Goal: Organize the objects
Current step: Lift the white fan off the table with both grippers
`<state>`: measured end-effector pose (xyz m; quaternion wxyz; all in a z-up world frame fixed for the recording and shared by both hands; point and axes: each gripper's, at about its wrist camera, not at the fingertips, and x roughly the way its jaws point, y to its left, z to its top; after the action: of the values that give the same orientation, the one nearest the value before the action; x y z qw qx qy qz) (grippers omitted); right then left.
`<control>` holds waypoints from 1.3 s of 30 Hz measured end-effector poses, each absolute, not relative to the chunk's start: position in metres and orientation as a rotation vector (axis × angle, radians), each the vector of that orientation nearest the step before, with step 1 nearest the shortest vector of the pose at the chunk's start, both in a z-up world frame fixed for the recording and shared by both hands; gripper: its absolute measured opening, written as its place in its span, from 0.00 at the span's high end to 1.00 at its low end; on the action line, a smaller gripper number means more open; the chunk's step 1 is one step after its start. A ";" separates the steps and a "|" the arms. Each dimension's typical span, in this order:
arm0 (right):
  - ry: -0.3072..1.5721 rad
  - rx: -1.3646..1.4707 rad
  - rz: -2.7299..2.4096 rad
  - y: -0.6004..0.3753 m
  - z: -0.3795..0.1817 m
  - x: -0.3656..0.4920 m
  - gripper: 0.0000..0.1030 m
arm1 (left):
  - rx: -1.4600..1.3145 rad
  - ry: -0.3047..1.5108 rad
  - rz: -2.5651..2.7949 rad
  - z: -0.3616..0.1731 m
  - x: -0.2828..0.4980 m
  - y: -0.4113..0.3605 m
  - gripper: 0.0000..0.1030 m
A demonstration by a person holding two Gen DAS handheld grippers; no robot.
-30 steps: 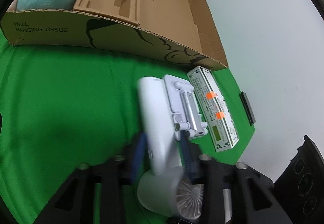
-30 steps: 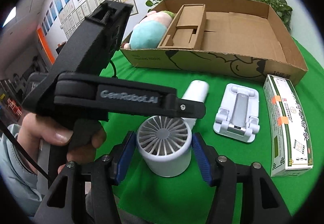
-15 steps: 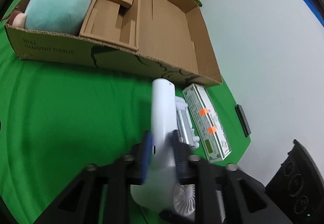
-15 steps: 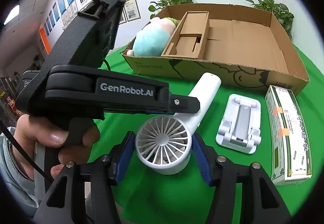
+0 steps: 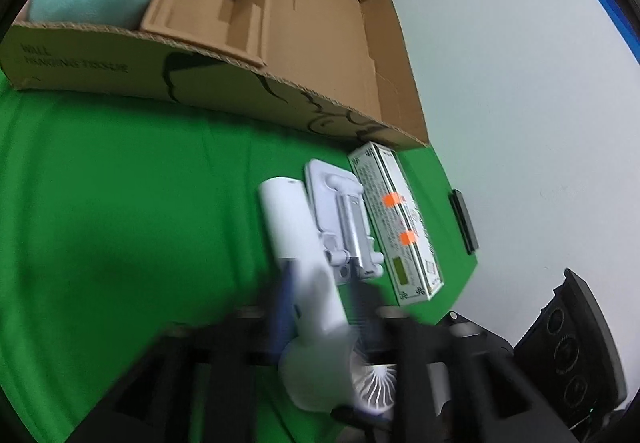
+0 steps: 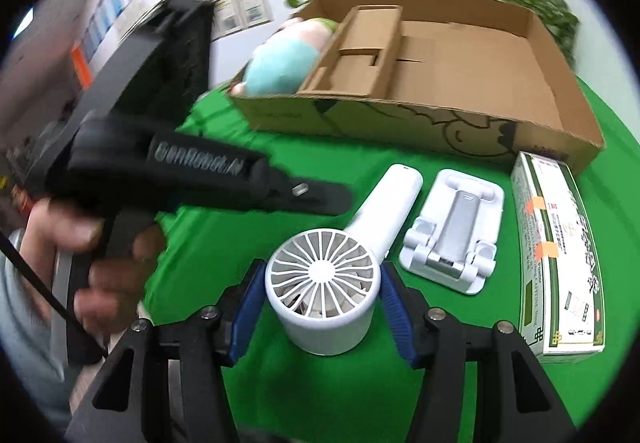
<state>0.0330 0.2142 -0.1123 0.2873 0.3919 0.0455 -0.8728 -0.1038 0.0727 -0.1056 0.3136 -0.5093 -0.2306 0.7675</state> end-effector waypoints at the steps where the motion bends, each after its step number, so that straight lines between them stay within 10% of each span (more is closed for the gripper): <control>1: 0.148 1.038 -2.323 0.213 -0.112 0.036 0.46 | -1.348 -0.624 2.008 -0.108 -0.104 0.074 0.50; 25: 0.067 1.163 -2.425 0.211 -0.126 0.047 0.45 | -1.362 -0.570 1.994 -0.117 -0.089 0.101 0.72; 39: 0.026 0.844 -2.513 0.205 -0.050 0.026 0.46 | -1.037 -0.405 2.194 0.012 -0.110 0.100 0.75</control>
<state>0.0263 0.2048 -0.0503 0.2427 0.3088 0.0096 -0.9196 -0.1099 0.1003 0.0115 0.3342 -0.3975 -0.1553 0.8404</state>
